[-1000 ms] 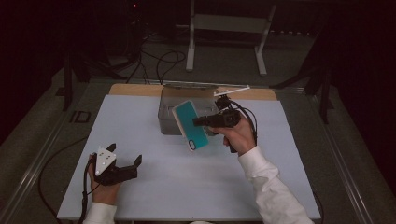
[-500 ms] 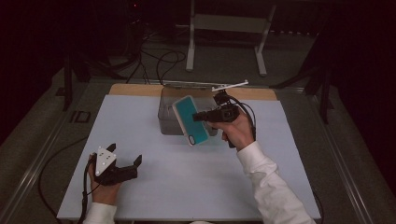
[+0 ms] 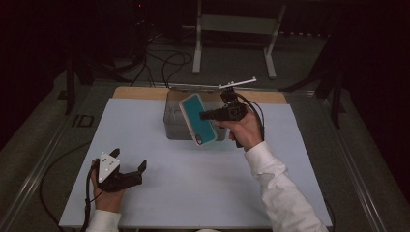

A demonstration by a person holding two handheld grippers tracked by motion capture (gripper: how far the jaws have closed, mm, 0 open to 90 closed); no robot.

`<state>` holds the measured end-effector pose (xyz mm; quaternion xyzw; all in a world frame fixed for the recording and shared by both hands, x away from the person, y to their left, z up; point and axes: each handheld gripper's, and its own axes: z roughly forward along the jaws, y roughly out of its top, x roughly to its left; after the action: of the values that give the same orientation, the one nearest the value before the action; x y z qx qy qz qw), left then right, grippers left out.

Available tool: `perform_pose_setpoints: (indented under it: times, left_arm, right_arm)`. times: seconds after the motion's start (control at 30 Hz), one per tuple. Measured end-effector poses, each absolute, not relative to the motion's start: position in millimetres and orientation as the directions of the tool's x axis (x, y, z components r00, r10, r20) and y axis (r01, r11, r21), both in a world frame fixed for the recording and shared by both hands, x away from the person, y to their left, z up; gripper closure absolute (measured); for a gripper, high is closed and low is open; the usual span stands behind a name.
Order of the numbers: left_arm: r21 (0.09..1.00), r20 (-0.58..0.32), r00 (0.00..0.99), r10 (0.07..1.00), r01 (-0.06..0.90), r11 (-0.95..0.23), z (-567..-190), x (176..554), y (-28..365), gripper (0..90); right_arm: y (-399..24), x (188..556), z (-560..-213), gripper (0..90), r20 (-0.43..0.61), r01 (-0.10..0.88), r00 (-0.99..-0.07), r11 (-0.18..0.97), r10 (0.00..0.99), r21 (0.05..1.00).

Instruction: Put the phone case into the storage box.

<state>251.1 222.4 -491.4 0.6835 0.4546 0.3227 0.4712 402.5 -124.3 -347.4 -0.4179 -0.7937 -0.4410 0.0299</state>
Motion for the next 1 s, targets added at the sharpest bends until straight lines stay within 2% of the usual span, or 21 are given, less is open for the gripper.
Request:
perform_pose_setpoints:
  times: [1.0]
  left_arm:
    - [0.937,0.013,0.376,0.926,0.319,-0.143,-491,251,222,0.5]
  right_arm:
    - [-123,425,-344,81.8,0.392,0.710,-0.594,0.229,0.702,0.666]
